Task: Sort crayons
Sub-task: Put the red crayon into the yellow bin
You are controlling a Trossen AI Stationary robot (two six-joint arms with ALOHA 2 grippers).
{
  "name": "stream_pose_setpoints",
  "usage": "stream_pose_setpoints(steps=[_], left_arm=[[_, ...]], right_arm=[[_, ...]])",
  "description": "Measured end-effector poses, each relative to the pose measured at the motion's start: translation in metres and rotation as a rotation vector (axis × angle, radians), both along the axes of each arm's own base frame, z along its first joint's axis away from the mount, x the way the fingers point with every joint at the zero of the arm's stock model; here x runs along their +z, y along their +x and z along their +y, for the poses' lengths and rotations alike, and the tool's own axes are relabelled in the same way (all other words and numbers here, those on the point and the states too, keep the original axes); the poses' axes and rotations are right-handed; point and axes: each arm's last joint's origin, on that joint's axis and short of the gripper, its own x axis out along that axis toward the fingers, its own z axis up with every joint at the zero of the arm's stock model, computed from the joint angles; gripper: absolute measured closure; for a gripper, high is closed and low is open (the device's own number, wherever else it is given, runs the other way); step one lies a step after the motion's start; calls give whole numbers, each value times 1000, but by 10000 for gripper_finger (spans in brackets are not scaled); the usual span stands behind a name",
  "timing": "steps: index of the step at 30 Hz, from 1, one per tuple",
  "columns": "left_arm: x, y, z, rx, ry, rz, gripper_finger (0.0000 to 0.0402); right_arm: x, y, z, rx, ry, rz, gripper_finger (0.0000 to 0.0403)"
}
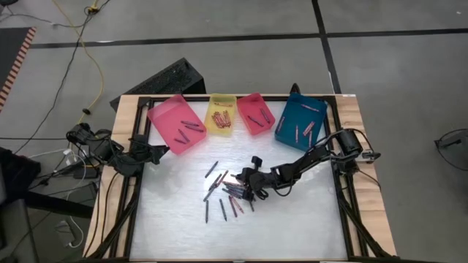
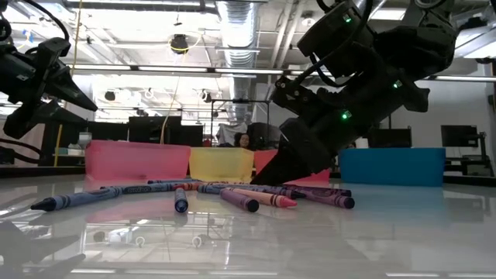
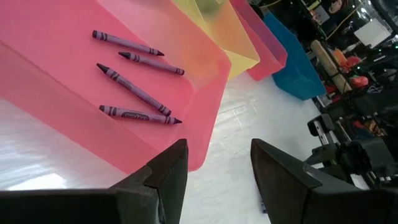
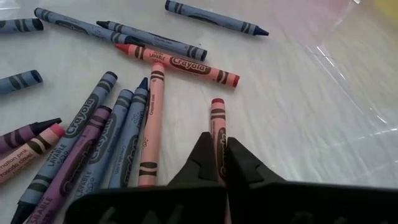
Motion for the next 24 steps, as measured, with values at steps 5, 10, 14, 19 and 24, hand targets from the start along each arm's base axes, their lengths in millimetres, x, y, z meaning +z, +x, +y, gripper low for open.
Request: stream_pose_setpoints(steps=[5,10,14,19,24], left_arm=[[0,0,0,0,0,0,236],[0,0,0,0,0,0,236],[0,0,0,0,0,0,236],[0,0,0,-1,-1,0,236],[0,0,0,-1,-2,-1,236]], right_arm=[[2,0,0,-6,-2,-9,396],[5,2,-4,-12,0,-36,396],[7,4,-8,-23,4,-54,396],[14,12,-15,-42,-12,-71,396],[27,25,-25,-53,-37,-110,396]])
